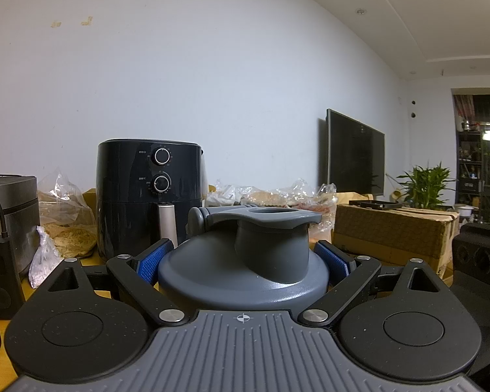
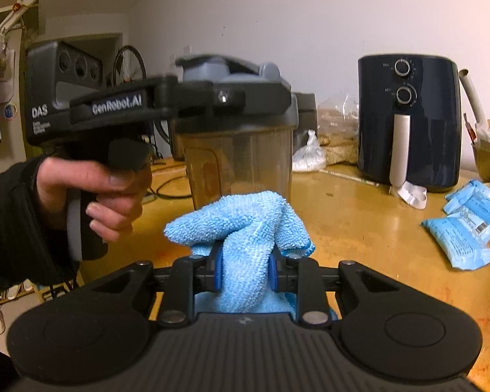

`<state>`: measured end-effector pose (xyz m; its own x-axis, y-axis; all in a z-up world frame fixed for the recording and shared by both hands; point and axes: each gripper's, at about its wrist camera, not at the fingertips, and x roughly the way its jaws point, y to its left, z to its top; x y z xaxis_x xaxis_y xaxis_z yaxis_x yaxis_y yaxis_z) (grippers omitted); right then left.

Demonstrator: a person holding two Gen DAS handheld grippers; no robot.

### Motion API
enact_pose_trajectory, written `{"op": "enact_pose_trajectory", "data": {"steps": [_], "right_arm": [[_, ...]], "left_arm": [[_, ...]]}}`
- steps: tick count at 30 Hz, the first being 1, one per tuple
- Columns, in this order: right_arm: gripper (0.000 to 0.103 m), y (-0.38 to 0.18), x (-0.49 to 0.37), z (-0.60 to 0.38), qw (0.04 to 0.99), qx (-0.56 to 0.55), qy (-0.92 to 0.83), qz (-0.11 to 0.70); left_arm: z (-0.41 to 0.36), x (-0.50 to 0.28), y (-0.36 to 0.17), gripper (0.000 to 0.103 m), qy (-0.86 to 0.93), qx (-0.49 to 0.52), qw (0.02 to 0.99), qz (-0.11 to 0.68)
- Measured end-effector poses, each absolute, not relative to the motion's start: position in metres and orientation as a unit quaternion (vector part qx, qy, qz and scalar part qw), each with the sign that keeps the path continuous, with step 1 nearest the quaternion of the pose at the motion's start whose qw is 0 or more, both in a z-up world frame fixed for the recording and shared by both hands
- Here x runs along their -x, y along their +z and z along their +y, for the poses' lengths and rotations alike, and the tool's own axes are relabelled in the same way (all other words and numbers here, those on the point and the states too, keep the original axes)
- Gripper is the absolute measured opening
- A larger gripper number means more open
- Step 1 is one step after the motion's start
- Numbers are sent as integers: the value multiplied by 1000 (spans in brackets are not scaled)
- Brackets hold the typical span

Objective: Clean container
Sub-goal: 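Wipe the bottle's lower side with the cloth in the right gripper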

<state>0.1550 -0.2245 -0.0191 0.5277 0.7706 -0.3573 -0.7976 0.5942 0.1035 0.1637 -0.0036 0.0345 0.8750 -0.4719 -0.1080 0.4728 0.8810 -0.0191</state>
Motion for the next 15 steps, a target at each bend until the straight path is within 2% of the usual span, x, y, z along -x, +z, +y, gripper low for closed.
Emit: {"op": "enact_pose_trajectory", "data": {"steps": [15], "right_arm": [[21, -33, -163, -214, 862, 62, 445, 234]], "left_arm": [[-3, -163, 35, 94, -245, -4, 968, 54]]}}
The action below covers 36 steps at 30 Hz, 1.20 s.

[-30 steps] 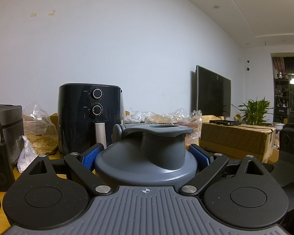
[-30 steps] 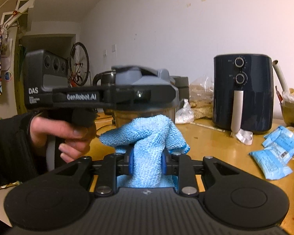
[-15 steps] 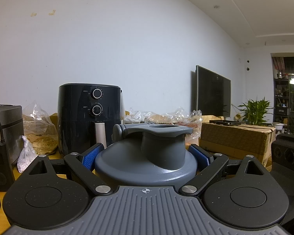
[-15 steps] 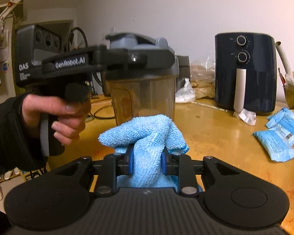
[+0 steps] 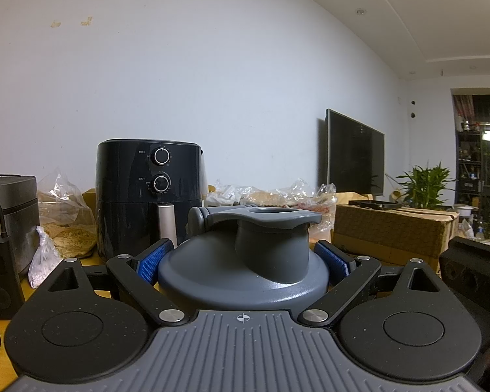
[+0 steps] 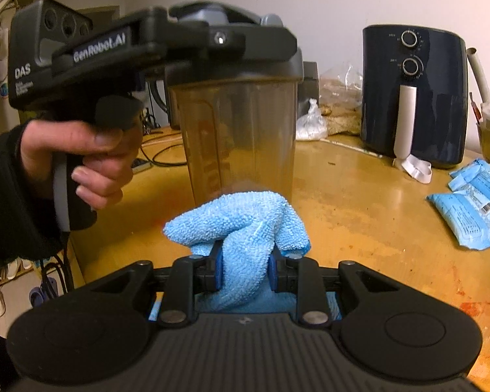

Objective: Clean container
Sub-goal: 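Wipe the bottle's lower side with the cloth in the right gripper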

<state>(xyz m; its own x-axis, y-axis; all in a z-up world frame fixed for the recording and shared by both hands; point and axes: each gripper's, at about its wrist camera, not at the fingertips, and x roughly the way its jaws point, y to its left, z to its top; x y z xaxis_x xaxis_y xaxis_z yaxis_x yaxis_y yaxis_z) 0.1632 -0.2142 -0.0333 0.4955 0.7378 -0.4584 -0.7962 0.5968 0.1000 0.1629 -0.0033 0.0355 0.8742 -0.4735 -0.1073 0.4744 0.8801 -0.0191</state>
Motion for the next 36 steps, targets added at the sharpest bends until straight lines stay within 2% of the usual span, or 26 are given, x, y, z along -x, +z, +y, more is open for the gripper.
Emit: {"op": "enact_pose_trajectory", "data": {"steps": [24, 36], "right_arm": [[22, -34, -159, -210, 864, 79, 439, 234], [22, -26, -153, -218, 873, 55, 444, 195]], "left_arm": [[-2, -164, 35, 94, -246, -4, 968, 54], [-2, -163, 35, 95, -244, -3, 968, 54]]}}
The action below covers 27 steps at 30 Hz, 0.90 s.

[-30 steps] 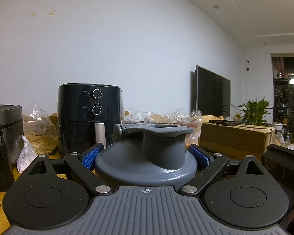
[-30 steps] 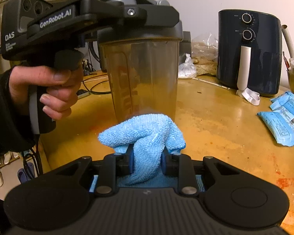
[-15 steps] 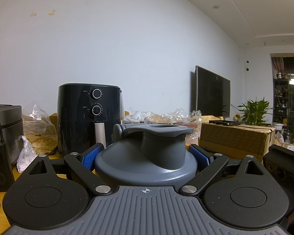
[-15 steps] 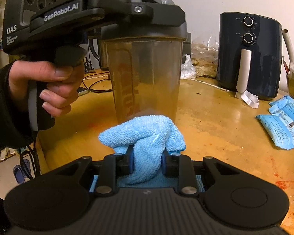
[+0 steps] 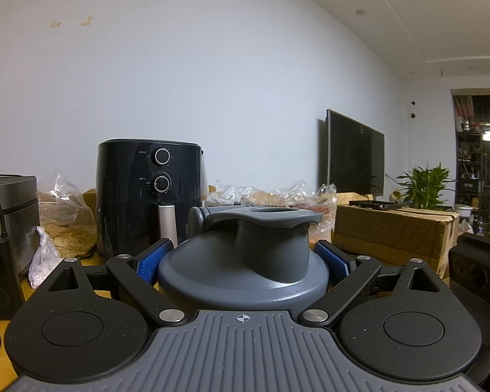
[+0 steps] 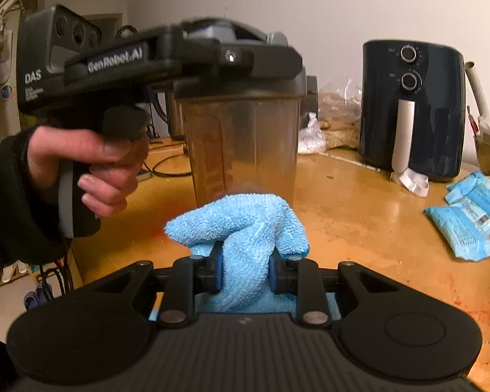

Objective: Clean container
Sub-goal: 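Wipe the bottle's lower side with the cloth in the right gripper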

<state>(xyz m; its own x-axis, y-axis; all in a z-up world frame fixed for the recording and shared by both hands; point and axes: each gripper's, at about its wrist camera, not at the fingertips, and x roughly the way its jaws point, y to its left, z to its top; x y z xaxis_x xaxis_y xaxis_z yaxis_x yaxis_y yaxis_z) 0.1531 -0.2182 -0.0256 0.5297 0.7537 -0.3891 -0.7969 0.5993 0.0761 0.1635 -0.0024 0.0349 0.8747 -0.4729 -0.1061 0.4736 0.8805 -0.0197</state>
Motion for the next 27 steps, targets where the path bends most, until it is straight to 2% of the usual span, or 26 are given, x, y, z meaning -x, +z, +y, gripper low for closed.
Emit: {"op": "enact_pose_trajectory", "data": {"steps": [27], "right_arm": [[22, -2, -138, -236, 894, -15, 444, 61]], "left_arm": [[-4, -165, 34, 95, -239, -5, 969, 54]]}}
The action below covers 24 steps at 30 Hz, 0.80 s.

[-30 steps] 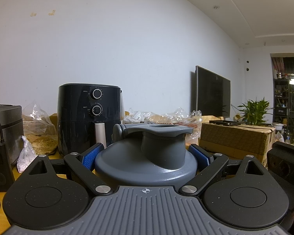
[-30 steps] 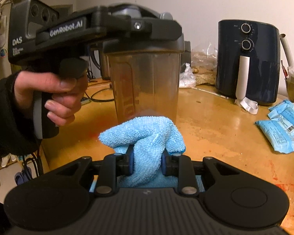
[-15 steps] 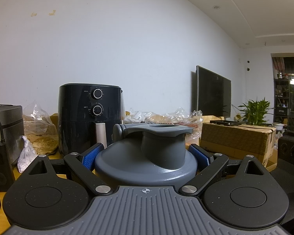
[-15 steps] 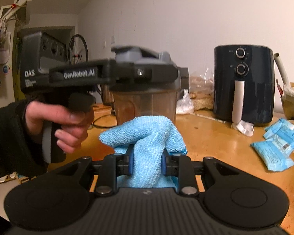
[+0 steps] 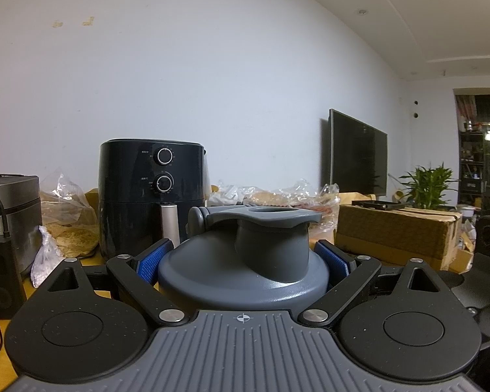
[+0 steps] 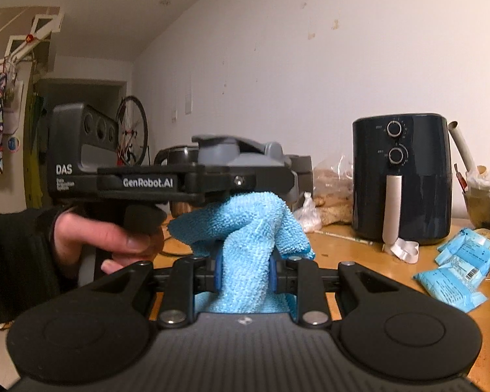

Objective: Clean container
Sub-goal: 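Wipe the bottle's lower side with the cloth in the right gripper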

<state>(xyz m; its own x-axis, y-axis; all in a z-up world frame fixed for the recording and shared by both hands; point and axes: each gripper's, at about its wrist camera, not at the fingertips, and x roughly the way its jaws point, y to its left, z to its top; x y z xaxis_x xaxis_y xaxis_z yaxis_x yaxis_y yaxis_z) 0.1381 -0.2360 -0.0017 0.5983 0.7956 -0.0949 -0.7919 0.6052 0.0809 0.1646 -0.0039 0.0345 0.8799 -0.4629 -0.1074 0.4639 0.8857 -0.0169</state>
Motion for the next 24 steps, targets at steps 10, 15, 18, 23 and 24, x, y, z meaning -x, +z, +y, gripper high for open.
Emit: {"op": "enact_pose_trajectory", "data": {"steps": [10, 15, 18, 23, 24], "right_arm": [[22, -1, -138, -235, 895, -25, 442, 49], [22, -3, -136, -235, 895, -26, 442, 48], [22, -5, -135, -237, 895, -29, 444, 45], [22, -7, -136, -238, 895, -30, 443, 42], [22, -8, -136, -239, 895, -30, 442, 42]], "left_arm": [[-4, -165, 34, 95, -235, -9, 970, 53], [-5, -164, 33, 94, -236, -12, 970, 51], [-5, -164, 33, 94, -236, -12, 970, 50], [-5, -164, 32, 94, -236, -12, 970, 50], [-5, -165, 32, 94, -236, -12, 970, 50]]}}
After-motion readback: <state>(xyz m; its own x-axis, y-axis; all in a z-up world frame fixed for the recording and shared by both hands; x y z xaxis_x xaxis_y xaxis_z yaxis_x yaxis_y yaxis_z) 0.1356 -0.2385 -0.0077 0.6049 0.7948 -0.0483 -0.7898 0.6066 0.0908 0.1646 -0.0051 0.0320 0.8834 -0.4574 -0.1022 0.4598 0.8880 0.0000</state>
